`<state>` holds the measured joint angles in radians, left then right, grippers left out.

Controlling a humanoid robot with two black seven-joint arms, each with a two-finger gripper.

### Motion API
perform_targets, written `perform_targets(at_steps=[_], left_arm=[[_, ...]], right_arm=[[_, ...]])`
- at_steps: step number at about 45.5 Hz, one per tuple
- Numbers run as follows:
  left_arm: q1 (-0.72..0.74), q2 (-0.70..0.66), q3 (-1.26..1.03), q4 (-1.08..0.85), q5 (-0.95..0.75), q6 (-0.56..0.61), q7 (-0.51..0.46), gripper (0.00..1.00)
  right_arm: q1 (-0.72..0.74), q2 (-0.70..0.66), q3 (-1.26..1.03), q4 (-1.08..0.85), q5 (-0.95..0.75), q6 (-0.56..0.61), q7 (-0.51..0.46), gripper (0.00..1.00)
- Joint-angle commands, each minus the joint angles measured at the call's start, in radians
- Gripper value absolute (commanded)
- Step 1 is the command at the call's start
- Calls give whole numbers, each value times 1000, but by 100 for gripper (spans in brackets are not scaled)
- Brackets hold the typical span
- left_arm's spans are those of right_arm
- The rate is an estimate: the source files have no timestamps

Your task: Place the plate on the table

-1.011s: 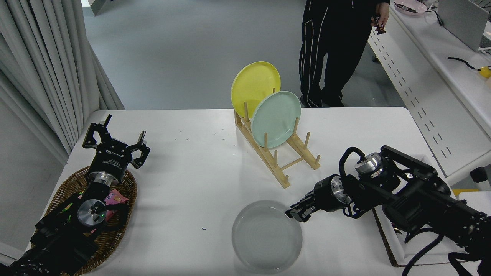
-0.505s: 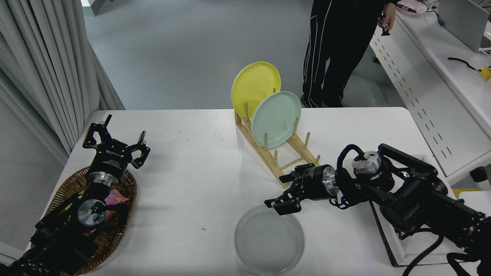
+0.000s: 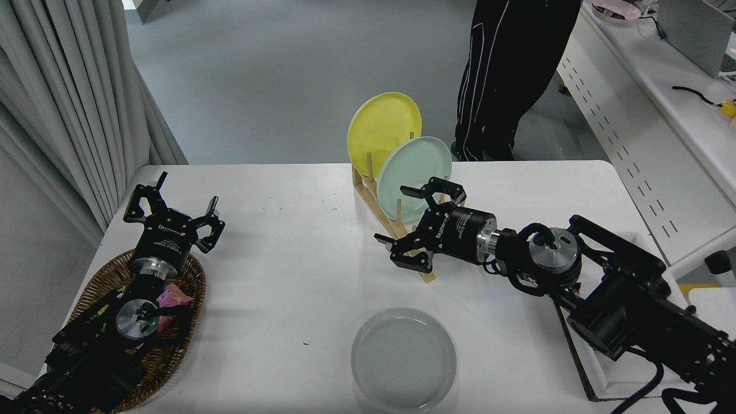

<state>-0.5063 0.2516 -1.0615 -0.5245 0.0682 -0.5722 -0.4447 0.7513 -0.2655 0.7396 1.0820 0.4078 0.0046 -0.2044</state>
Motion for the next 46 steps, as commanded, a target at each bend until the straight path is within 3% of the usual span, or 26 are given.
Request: perform_targets(at_steps=[1,5,21,31,46], left_arm=[[0,0,0,0,-1,0,0,100],[0,0,0,0,-1,0,0,100],[0,0,0,0,-1,0,0,100],[0,0,0,0,-1,0,0,100],[0,0,0,0,1,0,0,100]], right_arm=[[-55,-14,273,7,-222,-54,235,100],[-81,-18,294,7,-256,-55,333,100],[-283,-31,382,13,-497,-2,537,100],[-389,-26,465,-57,-515,93,539,100],[-399,28,509,-273,-517,294,545,100]])
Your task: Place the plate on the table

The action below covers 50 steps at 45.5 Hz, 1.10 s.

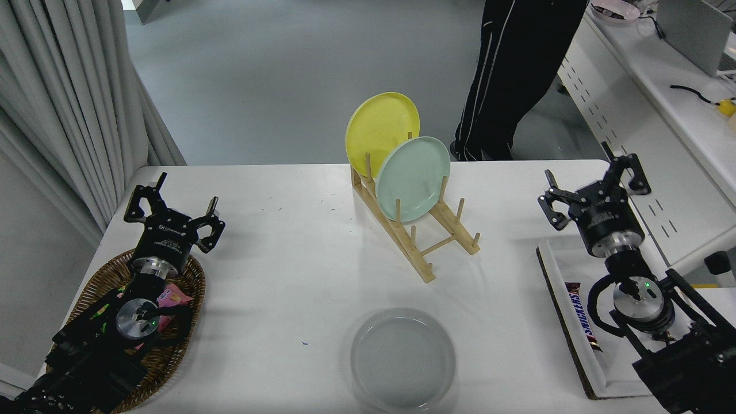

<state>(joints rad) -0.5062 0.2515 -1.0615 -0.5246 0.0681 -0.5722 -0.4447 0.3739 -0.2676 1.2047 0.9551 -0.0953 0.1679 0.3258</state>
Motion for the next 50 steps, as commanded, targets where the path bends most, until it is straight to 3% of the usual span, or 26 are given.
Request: perform_targets(at_steps=[1,14,36,45,50], left_arm=[[0,0,0,0,1,0,0,100],[0,0,0,0,1,0,0,100],[0,0,0,0,-1,0,0,100],[0,0,0,0,-1,0,1,100],[0,0,0,0,1,0,0,100]], right_arm=[[-20,31,45,-165,-14,136,15,100],[82,57,44,-329,-12,153,16,100],[151,73,-56,-412,-12,206,16,100],[169,99,-126,-374,6,104,18,100],[132,100,-139,-218,6,-20,19,100]])
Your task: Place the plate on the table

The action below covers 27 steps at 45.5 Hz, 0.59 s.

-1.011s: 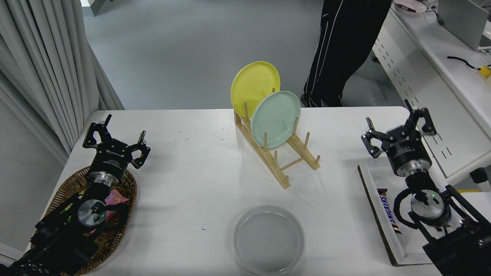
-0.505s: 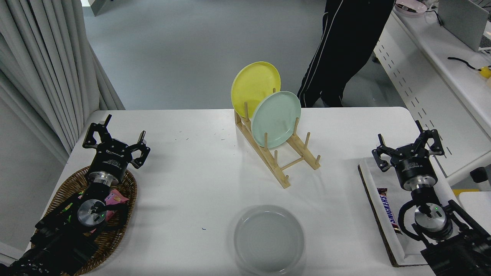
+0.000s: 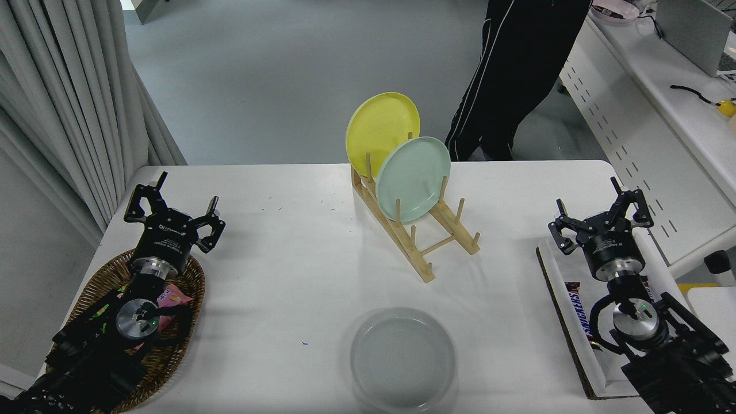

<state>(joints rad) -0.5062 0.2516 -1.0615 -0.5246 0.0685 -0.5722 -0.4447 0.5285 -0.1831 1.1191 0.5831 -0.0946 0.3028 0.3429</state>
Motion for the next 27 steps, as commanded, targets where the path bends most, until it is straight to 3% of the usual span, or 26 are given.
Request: perform_targets(at_steps=[1,27], left_arm=[[0,0,0,0,1,0,0,100],[0,0,0,0,1,0,0,100]], right_arm=[[-30,16,-53,174,6,-171,4,100],[-48,17,-33,172,6,-185,21,100]])
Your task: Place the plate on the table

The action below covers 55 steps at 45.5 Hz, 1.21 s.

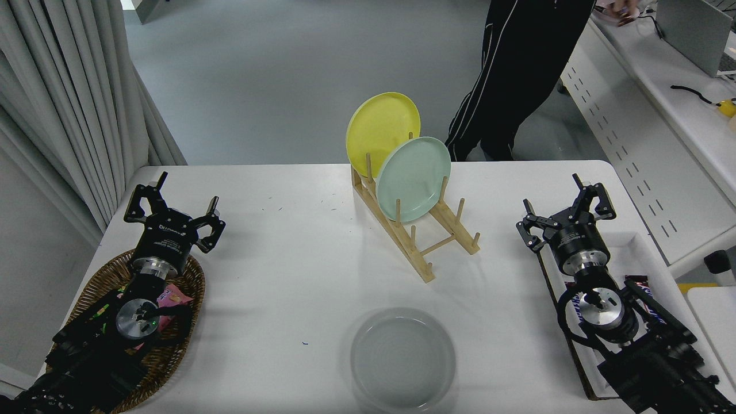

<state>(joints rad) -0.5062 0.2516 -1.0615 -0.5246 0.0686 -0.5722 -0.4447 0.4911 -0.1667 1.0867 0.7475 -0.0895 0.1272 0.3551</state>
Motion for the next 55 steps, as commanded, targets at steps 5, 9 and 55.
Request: perform_targets(at_steps=[5,9,55], left_arm=[[0,0,0,0,0,0,0,100],[0,0,0,0,0,0,0,100],[0,0,0,0,0,0,0,100]], right_arm=[[-11,1,-4,9,1,-1,8,100],[-11,1,-7,10,1,0,8,100],[-16,1,-16,9,-3,28,8,100]])
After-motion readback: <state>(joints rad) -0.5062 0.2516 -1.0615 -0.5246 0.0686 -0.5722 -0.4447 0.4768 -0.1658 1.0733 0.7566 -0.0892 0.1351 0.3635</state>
